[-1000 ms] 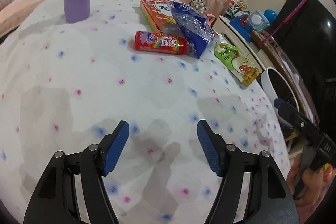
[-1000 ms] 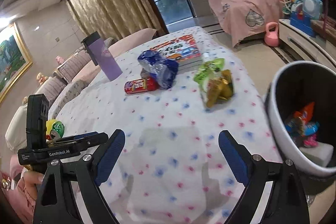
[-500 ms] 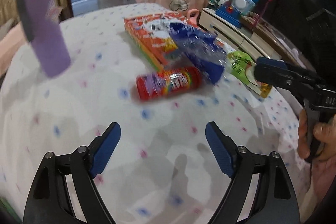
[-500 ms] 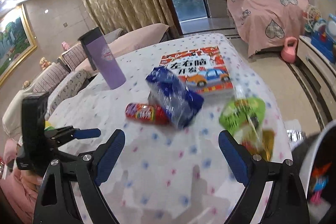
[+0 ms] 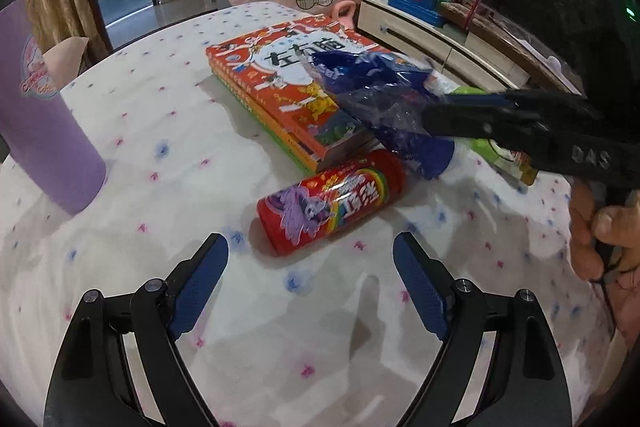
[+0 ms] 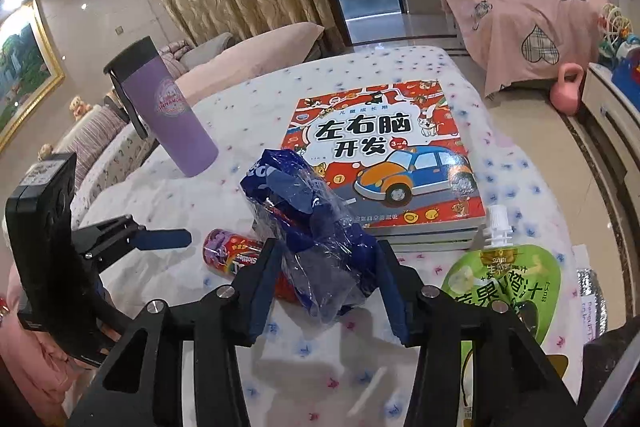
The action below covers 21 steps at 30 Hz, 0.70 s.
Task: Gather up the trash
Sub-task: 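Grasp the red candy tube with the left gripper while the right grasps the blue plastic bag, then carry the red candy tube and blue plastic bag over the trash bin with both grippers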
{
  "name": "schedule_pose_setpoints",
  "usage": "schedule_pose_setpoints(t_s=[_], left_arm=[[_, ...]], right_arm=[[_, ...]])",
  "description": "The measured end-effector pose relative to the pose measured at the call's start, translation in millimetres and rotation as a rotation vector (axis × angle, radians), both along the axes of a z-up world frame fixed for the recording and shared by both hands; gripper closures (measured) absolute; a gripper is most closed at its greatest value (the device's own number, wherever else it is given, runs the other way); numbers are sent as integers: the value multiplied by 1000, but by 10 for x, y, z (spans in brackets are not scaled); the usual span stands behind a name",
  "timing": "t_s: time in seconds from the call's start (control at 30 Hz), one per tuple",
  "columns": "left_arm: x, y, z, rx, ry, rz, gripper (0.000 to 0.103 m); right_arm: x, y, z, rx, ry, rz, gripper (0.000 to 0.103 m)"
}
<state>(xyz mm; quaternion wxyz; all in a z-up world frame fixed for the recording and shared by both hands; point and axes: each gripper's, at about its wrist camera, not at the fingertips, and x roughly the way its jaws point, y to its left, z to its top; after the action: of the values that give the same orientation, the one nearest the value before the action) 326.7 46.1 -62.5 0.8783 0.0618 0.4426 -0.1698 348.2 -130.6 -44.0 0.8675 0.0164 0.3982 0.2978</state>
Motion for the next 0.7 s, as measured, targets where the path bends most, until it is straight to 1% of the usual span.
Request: schedule_pose_setpoints(t_s=[0.03,0.13,0.23,0.33,0.37,0.4,0.43,0.47,0.53,0.6,0.7], left_arm=[[18,-14,9,3,-4,-2,16],[74,-83,32,23,-17,-10,16],[126,-165,14,77,-31,-13,16],[155,-219,-16,79,-15,-24,16],[143,-252,-27,87,-10,-34,18],[120,-291,-39,105,-13,-39,21],[106,-327,-52,116,-8,-46,32],[91,-359,-79,119,10,-56,49],[19,-425,-146,103,61,-72,68],[-142,-509,-133,111,53,-73,71],[-368,-610,-81,70,74,-91,72]], right_arm=[[-34,-4,21,1,-2,2,72],[-204,-111,106,38,-12,-7,75],[-380,-304,187,117,-2,-30,75],[-582,-500,252,162,-2,-60,75],[-654,-564,268,178,1,-66,75],[-705,-609,279,190,3,-71,75],[-781,-676,287,202,6,-80,75],[-818,-715,296,209,10,-88,75],[-947,-826,296,226,19,-104,75],[-1046,-916,296,228,18,-121,75],[-1234,-1084,299,238,16,-150,76]])
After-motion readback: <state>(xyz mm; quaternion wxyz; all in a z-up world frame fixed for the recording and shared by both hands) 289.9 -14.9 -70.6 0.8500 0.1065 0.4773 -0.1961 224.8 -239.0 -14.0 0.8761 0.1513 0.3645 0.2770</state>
